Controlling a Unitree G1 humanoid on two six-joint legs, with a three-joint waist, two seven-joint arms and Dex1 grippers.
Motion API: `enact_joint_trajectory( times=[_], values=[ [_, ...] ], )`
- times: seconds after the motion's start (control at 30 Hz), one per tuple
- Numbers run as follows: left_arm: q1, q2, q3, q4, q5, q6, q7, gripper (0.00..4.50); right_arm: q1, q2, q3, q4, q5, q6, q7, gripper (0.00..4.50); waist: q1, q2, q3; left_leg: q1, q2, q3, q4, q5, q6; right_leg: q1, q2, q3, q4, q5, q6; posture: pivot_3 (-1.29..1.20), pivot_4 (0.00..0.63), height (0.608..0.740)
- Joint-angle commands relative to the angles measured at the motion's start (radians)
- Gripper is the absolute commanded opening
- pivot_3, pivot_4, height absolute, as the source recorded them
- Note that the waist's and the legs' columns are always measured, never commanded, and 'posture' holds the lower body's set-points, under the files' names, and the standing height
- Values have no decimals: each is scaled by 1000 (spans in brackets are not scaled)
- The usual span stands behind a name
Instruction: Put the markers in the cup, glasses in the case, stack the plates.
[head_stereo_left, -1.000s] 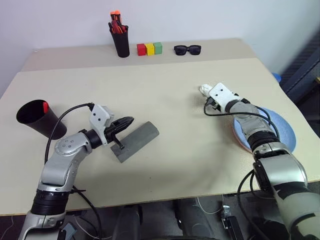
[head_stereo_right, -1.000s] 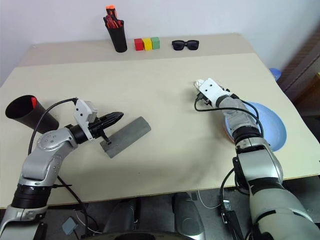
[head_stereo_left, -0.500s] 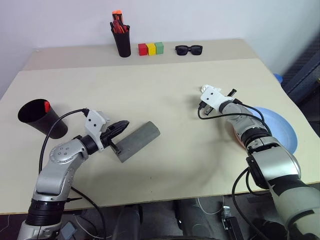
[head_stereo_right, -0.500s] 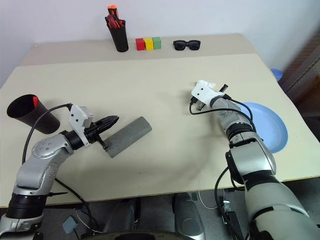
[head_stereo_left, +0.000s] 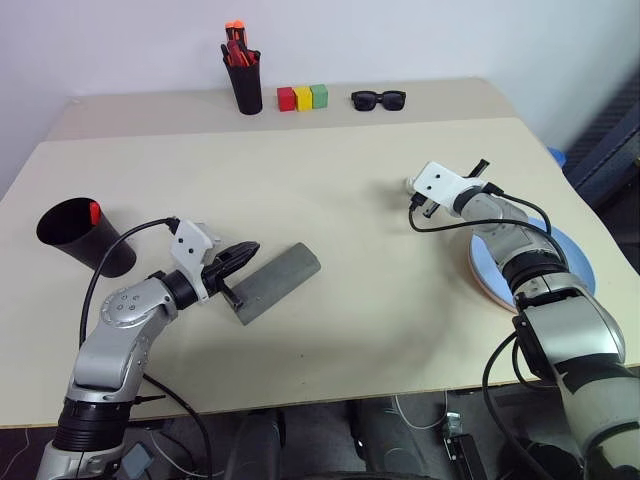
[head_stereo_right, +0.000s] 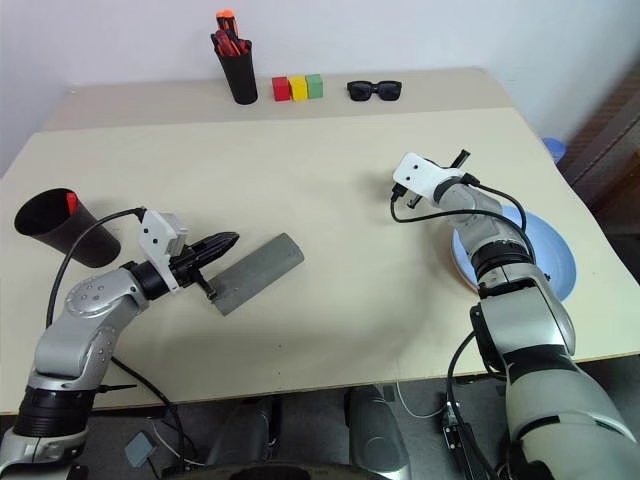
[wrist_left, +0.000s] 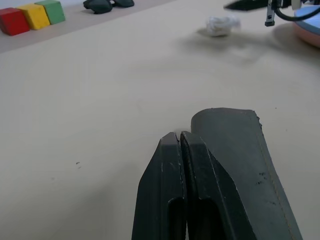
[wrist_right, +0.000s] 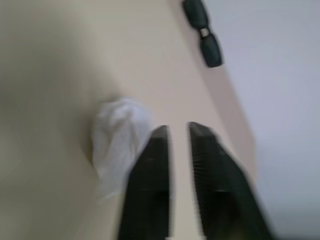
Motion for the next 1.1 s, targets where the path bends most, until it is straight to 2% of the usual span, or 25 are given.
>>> enact_joint_trajectory(
  times=[0.03, 0.13, 0.17, 0.43, 0.53, 0.77, 0.93, 1.03, 1.1],
  values=[
    [-20, -5, -2, 3, 1, -22, -5, 0, -16, -21, -2, -26, -6, 0, 1, 2776, -1, 0, 0, 0, 0, 0, 0, 0, 0, 0, 0, 0, 0, 0, 0, 0, 150, 740],
    [-25, -8, -1, 5, 2, -23, -5, 0, -23, -20, 4, -21, -16, -2, -11, 4291, 0, 0, 0, 0, 0, 0, 0, 0, 0, 0, 0, 0, 0, 0, 0, 0, 150, 740],
    [-24, -8, -1, 4, 2, -24, -5, 0, -26, -20, 12, -18, -27, -3, -20, 4405, 0, 0, 0, 0, 0, 0, 0, 0, 0, 0, 0, 0, 0, 0, 0, 0, 150, 740],
    [-10, -7, 6, -8, 6, -24, 0, 0, -77, 35, 32, 104, -59, 35, -88, 4405, -1, 0, 0, 0, 0, 0, 0, 0, 0, 0, 0, 0, 0, 0, 0, 0, 150, 740],
    [-5, -5, 11, -14, 6, -24, 3, 0, -88, 37, 44, 122, -70, 28, -96, 3548, 1, 0, 0, 0, 0, 0, 0, 0, 0, 0, 0, 0, 0, 0, 0, 0, 150, 740],
    [22, -2, 21, -32, -2, -21, 7, 0, -77, 18, 55, 93, -87, 3, -121, 31, -1, 0, 0, 0, 0, 0, 0, 0, 0, 0, 0, 0, 0, 0, 0, 0, 150, 740],
    [39, -3, 22, -62, -25, -4, 2, 0, -40, -35, 50, -5, -98, -19, -141, 31, 1, 0, 0, 0, 0, 0, 0, 0, 0, 0, 0, 0, 0, 0, 0, 0, 150, 740],
    [65, 14, 58, -138, -82, 50, 0, 0, 76, -145, -15, -267, -37, 1, -28, 31, 8, 0, 0, -1, 0, -1, 0, 0, 0, 0, 0, 0, 0, 0, 0, 0, 150, 740],
    [93, 41, 79, -175, -112, 79, -16, 0, 194, -214, -99, -491, 54, 91, 85, 31, 11, 0, 0, -1, 0, -1, 0, 0, 0, 0, -1, -1, 0, -1, 1, 0, 150, 740]
  ],
)
